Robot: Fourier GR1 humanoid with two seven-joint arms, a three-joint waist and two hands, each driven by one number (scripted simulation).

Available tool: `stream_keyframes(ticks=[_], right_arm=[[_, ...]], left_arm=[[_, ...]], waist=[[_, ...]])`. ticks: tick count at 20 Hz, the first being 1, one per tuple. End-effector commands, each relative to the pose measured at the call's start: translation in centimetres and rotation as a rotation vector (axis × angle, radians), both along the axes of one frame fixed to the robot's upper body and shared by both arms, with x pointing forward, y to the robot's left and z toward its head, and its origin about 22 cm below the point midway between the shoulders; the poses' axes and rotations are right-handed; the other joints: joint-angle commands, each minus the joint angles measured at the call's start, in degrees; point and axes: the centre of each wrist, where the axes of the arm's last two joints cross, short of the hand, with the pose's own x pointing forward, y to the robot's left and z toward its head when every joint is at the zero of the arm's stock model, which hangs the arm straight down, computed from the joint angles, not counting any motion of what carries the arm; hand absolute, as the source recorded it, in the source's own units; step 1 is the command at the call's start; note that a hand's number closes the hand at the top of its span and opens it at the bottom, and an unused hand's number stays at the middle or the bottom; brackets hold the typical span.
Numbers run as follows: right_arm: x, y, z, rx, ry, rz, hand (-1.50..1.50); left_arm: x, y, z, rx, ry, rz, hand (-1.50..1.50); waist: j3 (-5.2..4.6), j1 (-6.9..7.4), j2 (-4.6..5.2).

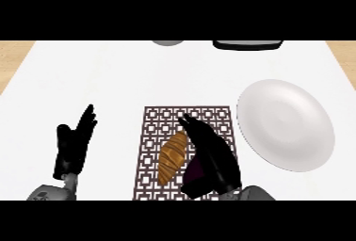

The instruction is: Pick the croissant from the placemat and place it in the plate

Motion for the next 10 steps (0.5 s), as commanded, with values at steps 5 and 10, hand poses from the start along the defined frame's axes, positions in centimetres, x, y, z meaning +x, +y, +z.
stream_keyframes(ticks=[5, 10], right_arm=[[1.7, 4.4, 3.5, -0.208, 0.254, 0.051, -1.50], [2.7, 3.6, 4.7, -0.231, 0.319, 0.042, -1.50]], left_arm=[[0.5, 0.3, 0.6, -0.001, 0.001, -0.007, 0.00], [0.7, -1.8, 1.3, 0.002, -0.007, -0.007, 0.00]], waist=[[0.11, 0.44, 0.31], [0.14, 0.08, 0.25]])
